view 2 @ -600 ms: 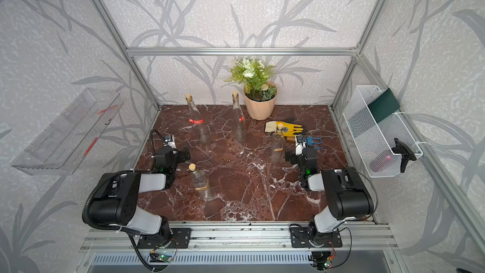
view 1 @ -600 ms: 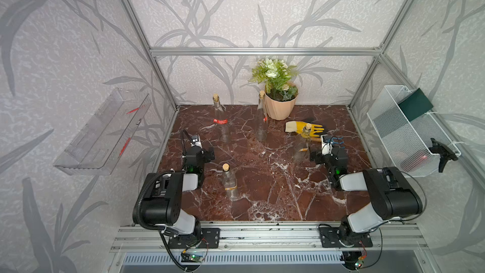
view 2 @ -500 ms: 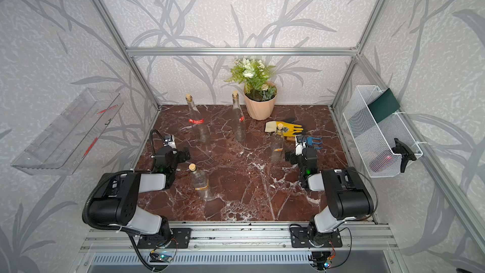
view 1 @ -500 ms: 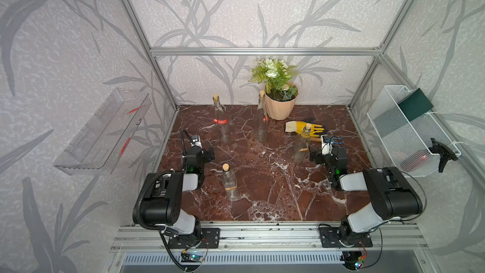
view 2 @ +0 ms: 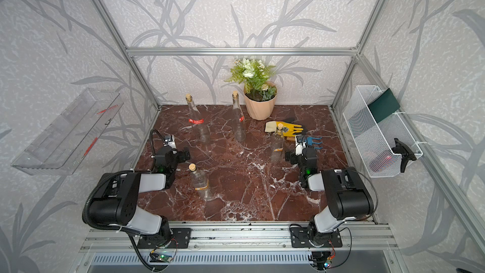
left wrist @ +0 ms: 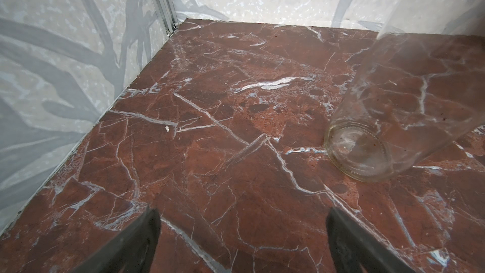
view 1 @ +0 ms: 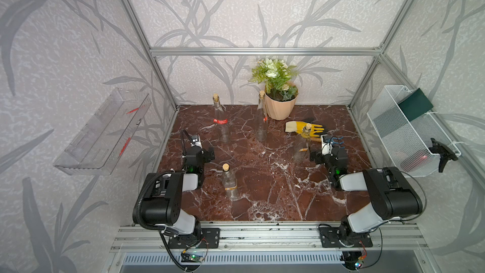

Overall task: Remove the label from the bottle
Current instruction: Move the bottle to the center of the board.

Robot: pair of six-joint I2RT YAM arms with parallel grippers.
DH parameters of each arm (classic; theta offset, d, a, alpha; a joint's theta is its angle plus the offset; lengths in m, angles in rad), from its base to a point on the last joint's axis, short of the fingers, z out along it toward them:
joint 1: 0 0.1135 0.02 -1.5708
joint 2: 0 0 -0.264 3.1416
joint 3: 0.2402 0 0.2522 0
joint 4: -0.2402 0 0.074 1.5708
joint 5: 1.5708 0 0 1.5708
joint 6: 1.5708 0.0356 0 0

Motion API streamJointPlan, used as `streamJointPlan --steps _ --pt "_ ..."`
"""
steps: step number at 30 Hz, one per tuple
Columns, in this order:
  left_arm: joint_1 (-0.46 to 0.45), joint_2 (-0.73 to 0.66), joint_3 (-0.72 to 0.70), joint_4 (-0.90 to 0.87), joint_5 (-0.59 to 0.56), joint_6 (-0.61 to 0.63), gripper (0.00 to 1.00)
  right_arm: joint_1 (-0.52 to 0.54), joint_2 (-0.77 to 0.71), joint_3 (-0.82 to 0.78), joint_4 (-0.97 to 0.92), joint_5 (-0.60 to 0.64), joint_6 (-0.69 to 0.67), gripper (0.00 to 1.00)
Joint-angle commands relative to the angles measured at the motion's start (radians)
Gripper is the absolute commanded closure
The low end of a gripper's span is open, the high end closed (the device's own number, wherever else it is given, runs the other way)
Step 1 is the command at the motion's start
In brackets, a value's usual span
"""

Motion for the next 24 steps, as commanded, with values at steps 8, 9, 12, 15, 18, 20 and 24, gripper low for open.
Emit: streamJointPlan --steps 8,9,12,15,18,20,24 --pt "0.005 0.006 0.022 0.016 0.008 0.003 0.01 0.000 0.007 0.016 0.030 -0.002 -0.002 0.01" --pt "0.004 0.006 0.022 0.015 0.008 0.004 0.01 0.000 0.007 0.016 0.029 -0.002 -0.003 0.01" --pt "0.004 0.004 0.023 0.014 0.008 0.004 0.01 0.000 0.007 0.017 0.029 -0.002 -0.003 0.01" --pt "0.005 0.004 0.023 0.015 0.007 0.003 0.01 0.000 0.007 0.017 0.030 -0.002 -0.003 0.01" --pt "0.005 -0.015 0.032 -0.009 -0.061 -0.025 0.01 0.005 0.007 0.007 0.050 0.041 0.004 0.01" --pt "0.005 -0.052 0.045 -0.066 -0.093 -0.042 0.01 0.009 -0.001 -0.017 0.090 0.100 0.024 0.01" --pt "0.001 -0.170 0.053 -0.175 -0.067 -0.025 0.01 0.009 -0.100 -0.037 0.042 0.136 0.033 0.01"
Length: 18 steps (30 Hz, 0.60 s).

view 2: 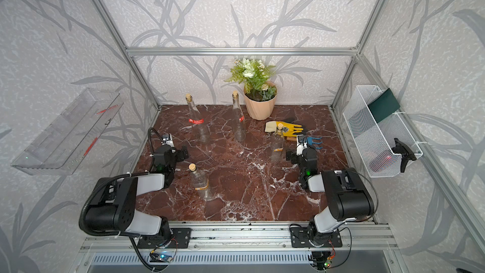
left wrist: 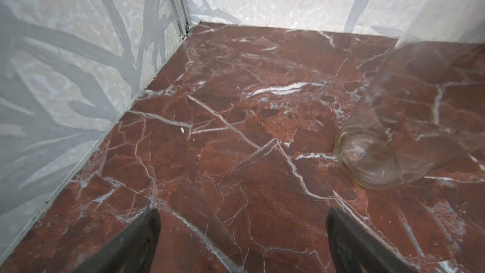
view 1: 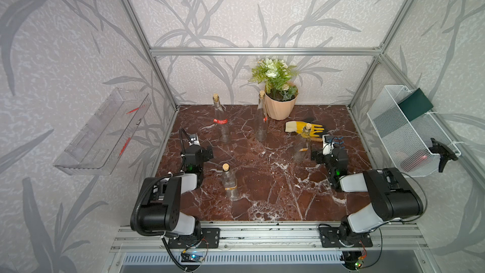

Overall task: Remove the label from the bottle
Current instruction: Move the bottle to the center of the board.

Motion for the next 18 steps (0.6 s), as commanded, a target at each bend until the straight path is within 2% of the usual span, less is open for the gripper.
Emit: streamJointPlan --steps 1,5,8,13,18 --pt "0.002 -0.121 0.039 -0.111 -0.018 -0.009 0.01 0.003 -0.106 -0.012 -0.019 0.075 0.023 0.01" --pt "0.001 -0.254 0.078 -0.304 -0.012 -0.077 0.01 0.001 -0.316 0.004 -0.194 0.152 0.074 0.01" --pt "-0.002 -0.328 0.130 -0.483 -0.030 -0.176 0.05 -0.003 -0.500 0.075 -0.436 0.134 0.142 0.01" --pt "-0.015 -0.426 0.235 -0.792 -0.023 -0.348 0.15 0.000 -0.714 0.232 -0.788 0.003 0.204 0.01" --pt "-0.027 -0.500 0.352 -1.103 0.072 -0.335 0.15 0.054 -0.777 0.349 -0.989 -0.174 0.209 0.01"
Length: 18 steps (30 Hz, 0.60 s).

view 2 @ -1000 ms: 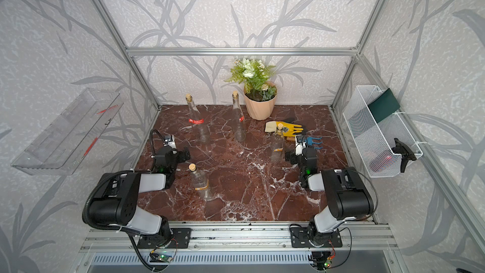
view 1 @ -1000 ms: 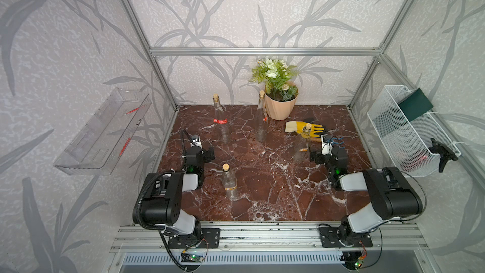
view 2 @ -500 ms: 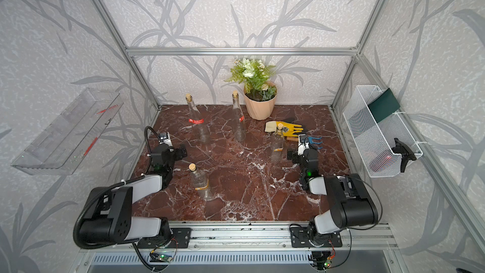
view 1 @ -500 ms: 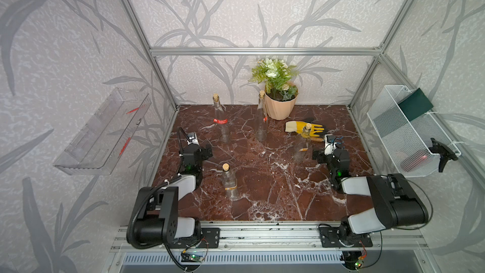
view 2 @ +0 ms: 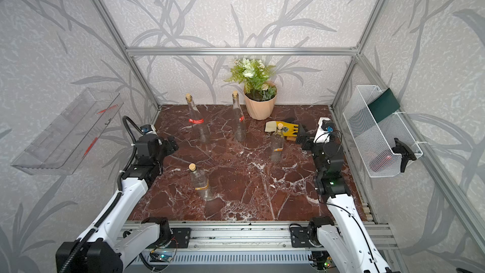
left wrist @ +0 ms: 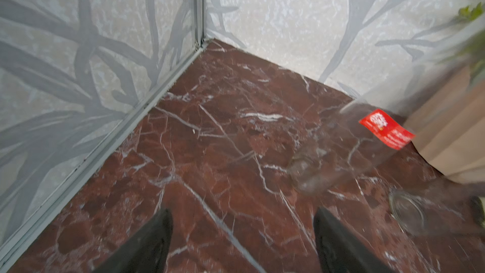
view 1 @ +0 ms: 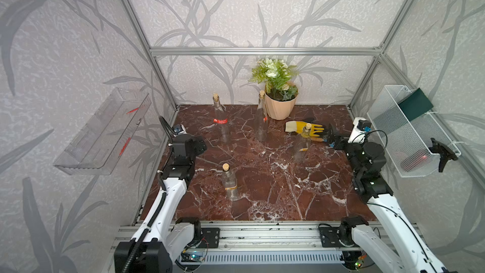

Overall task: Remove the label from the bottle
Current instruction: Move the bottle to the center of the board.

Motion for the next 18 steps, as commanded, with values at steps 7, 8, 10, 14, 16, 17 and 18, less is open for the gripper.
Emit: streamJointPlan --steps 7,8,10,14,16,17,18 --pt "-0.012 -0.217 0.029 -0.386 0.208 -0.006 0.14 0.224 0.064 0.156 -0.359 -0.144 -0.146 0.01" --pt "-0.012 -0.233 0.028 -0.395 0.228 0.005 0.14 0.230 0.077 0.163 -0.363 -0.154 -0.154 0.01" --pt "-0.013 -0.256 0.032 -0.408 0.270 0.028 0.13 0.232 0.111 0.179 -0.359 -0.168 -0.160 0.01" --pt "-0.013 -0.251 0.040 -0.431 0.333 0.063 0.12 0.233 0.179 0.213 -0.342 -0.178 -0.179 0.01" --pt "-0.013 -0.246 0.035 -0.430 0.369 0.072 0.12 0.234 0.210 0.226 -0.333 -0.179 -0.193 0.01" --pt "-0.013 -0.244 0.034 -0.426 0.392 0.078 0.13 0.234 0.224 0.233 -0.325 -0.181 -0.201 0.01" --pt "-0.014 -0.244 0.033 -0.420 0.416 0.089 0.12 0.232 0.241 0.239 -0.318 -0.188 -0.204 0.00"
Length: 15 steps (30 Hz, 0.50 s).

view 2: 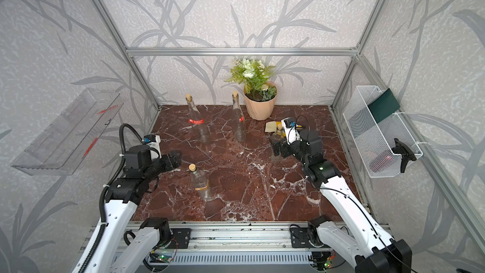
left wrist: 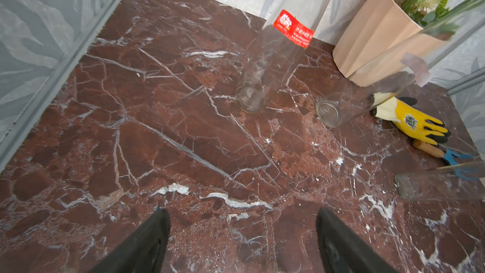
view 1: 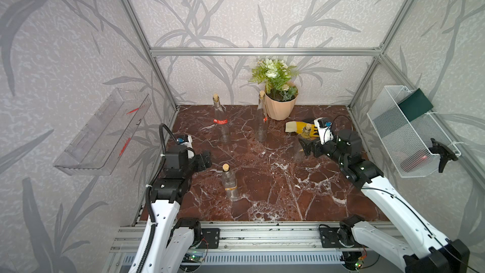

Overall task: Remove the label from the bottle
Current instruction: Move the bottle to the center of the board.

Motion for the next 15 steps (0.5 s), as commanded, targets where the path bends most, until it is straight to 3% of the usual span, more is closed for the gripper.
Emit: streamJointPlan --steps 1,5,15 --pt "-0.003 0.000 -0.001 -0.028 0.112 0.046 0.12 0.005 0.037 0.048 0.017 -0.028 -0.035 0.00" --pt "-0.005 0.013 0.012 -0.031 0.131 0.076 0.12 0.004 0.099 0.076 0.039 -0.045 -0.040 0.05" --pt "-0.005 0.016 -0.029 -0.005 0.169 0.009 0.11 0.002 0.204 0.097 0.103 -0.037 -0.046 0.17"
